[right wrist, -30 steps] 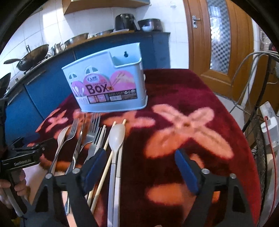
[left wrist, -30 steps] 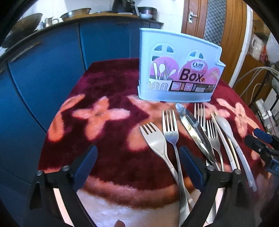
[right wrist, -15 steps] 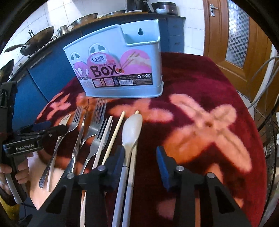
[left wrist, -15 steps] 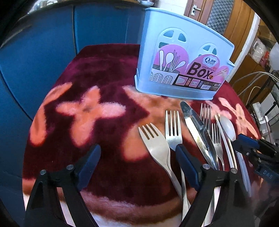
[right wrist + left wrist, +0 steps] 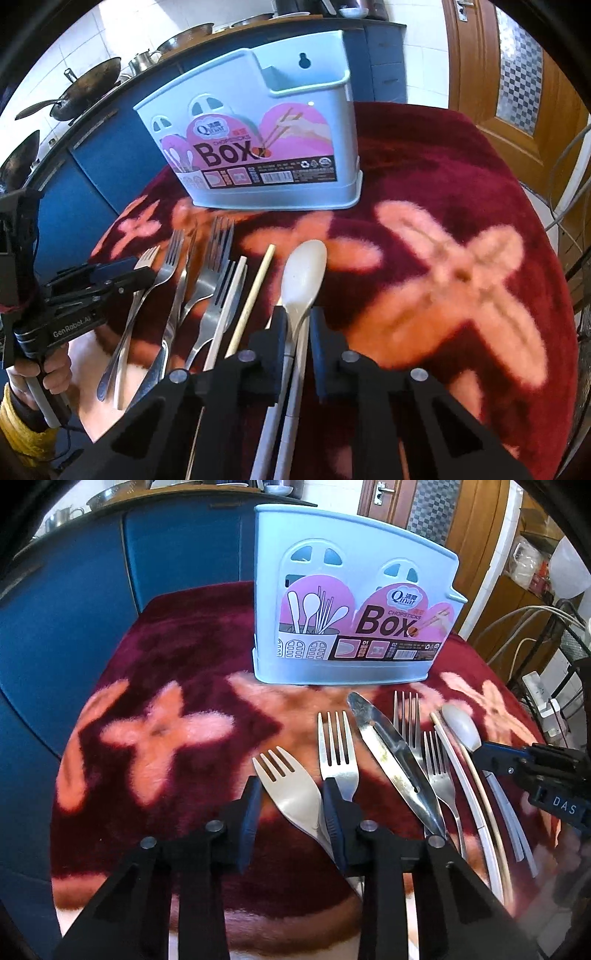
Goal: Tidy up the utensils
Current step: 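Grasp a silver fork with the left tool while the right tool grasps the white plastic spoon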
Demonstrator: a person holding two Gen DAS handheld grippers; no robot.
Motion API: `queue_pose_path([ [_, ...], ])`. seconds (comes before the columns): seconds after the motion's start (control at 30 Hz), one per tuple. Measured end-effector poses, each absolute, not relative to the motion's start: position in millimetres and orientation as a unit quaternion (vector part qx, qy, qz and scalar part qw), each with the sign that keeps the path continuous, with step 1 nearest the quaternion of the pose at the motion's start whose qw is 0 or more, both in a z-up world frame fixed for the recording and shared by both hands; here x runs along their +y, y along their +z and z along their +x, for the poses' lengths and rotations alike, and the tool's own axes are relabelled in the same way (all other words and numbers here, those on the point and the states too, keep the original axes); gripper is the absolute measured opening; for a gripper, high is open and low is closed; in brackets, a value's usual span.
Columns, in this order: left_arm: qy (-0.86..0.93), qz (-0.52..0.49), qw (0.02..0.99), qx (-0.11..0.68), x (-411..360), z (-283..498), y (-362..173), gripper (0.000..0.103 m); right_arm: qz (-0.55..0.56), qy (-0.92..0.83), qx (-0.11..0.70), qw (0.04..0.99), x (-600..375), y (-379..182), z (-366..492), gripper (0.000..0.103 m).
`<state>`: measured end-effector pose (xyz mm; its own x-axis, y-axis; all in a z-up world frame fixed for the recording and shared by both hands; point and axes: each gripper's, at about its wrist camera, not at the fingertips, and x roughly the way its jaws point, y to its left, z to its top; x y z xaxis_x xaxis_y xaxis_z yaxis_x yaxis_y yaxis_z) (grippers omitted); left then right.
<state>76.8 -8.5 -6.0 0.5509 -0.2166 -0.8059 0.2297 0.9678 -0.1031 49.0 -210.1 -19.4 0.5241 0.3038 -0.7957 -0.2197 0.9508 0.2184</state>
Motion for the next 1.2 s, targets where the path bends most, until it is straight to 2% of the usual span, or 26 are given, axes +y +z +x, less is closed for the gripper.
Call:
queue_pose_path([
  [0.4,-0.137,-0.016,0.870,0.473,6.5,84.1,-8.5,0.035,0.062,0.147,0.470,0.868,-224.4,-16.2,49.9,0.011],
  [0.73,-0.158,-0.092,0.854,0.487,21.9,97.6,-12.0,0.035,0.100,0.156,0.484,0.855,-227.6,-22.2,74.3,0.013],
  [1.2,-0.172,-0.090,0.882,0.429,26.3,74.3,19.6,0.030,0.104,0.163,0.435,0.879,-226.7,9.0,60.6,0.004],
])
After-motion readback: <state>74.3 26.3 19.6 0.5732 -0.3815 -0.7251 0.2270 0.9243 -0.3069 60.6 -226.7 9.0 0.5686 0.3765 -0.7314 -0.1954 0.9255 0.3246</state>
